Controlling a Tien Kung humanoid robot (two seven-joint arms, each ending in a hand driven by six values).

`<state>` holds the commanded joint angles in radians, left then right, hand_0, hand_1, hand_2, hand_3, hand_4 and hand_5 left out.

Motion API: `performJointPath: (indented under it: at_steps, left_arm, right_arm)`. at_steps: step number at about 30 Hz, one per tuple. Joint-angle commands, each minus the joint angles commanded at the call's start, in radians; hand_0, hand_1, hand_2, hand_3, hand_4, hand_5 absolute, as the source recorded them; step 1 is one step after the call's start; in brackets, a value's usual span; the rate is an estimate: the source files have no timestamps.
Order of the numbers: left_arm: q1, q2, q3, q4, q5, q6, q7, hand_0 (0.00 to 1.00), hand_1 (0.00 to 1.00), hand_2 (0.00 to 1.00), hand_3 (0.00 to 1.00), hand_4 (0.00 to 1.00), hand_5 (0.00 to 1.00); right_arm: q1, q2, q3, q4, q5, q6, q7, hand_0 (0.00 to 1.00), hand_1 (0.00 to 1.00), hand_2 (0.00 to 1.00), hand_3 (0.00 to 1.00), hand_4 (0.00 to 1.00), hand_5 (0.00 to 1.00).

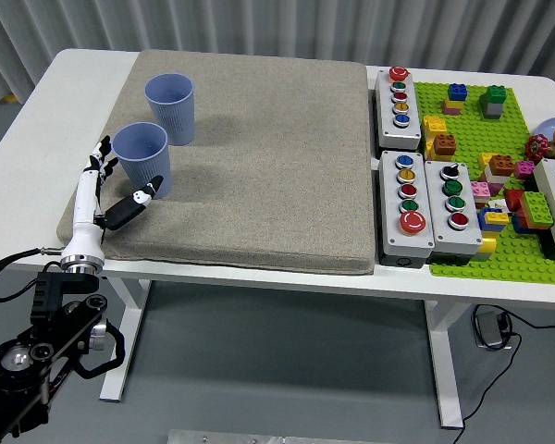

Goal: Pick cup pour cup place

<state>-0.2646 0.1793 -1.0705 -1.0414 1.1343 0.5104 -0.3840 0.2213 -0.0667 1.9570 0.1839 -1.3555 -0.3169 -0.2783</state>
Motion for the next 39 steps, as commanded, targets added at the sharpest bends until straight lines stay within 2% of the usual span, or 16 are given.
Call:
performJointPath:
  at_steps: [6,18,39]
  left_arm:
    - [-0.006,-0.004,0.004,-0.003,-0.001,-0.001,0.001,0.883,0.906,0.998,0.998,0.905,0.329]
    - [-0.04,-0.014,0.014,0.026,-0.001,-0.002,0.005,0.885,0.907,0.998,0.998,0.908,0.342]
    - [-0.083,-0.014,0.04,0.071,-0.016,-0.003,0.008,0.89,0.91,0.998,0.998,0.905,0.364]
  right_arm:
    - [0.001,0.0,0.001,0.0,0.002,0.0,0.002,0.671,0.594,0.553,0.569,0.002,0.064]
    - [0.006,-0.001,0.004,-0.001,-0.002,0.001,0.001,0.671,0.593,0.553,0.569,0.002,0.055]
    - [0.009,-0.002,0.013,0.0,-0.012,0.007,-0.002,0.671,0.594,0.553,0.57,0.002,0.056]
